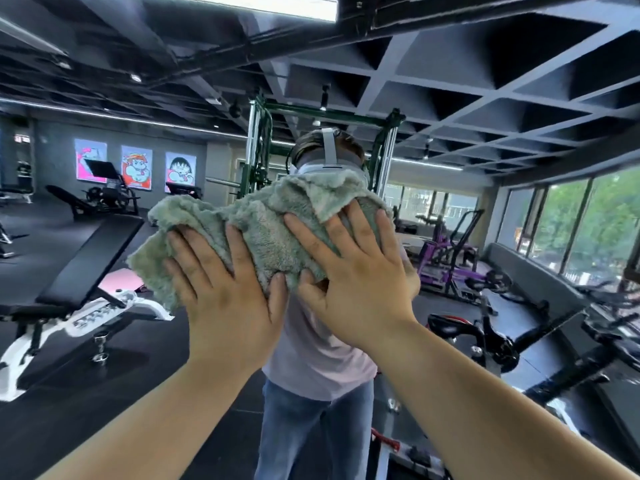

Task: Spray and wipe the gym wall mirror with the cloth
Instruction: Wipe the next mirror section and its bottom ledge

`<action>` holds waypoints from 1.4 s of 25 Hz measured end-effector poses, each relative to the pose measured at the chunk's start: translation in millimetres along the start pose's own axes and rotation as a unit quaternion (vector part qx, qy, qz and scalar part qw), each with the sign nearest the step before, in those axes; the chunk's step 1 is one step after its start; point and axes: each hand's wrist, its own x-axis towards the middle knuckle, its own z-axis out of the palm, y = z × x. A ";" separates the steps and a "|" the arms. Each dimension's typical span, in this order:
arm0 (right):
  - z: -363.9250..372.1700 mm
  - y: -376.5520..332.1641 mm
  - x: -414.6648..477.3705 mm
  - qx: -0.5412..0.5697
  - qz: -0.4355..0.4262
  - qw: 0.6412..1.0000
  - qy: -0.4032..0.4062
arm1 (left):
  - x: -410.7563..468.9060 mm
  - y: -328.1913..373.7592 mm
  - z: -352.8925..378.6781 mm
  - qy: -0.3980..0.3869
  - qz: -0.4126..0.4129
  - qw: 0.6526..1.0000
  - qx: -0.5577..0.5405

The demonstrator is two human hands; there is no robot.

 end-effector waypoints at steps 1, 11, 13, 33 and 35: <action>0.5 4.6 -2.3 -0.003 0.001 1.000 -0.001 | -3.1 -0.8 -0.1 -0.001 0.002 1.000 -0.007; -36.4 216.0 -119.7 -0.038 0.168 0.985 0.008 | -19.2 228.3 36.2 0.028 0.264 0.964 0.010; -40.4 235.6 -153.6 -0.021 0.232 0.972 -0.013 | -28.9 259.6 43.0 0.023 0.302 0.953 0.010; -20.1 -111.2 164.6 0.023 0.185 0.982 -0.034 | 155.4 -119.7 -61.7 0.042 0.077 0.995 0.056; -10.6 -128.0 150.4 0.027 0.156 0.987 -0.041 | 137.8 -122.2 -58.3 0.026 0.048 0.998 0.037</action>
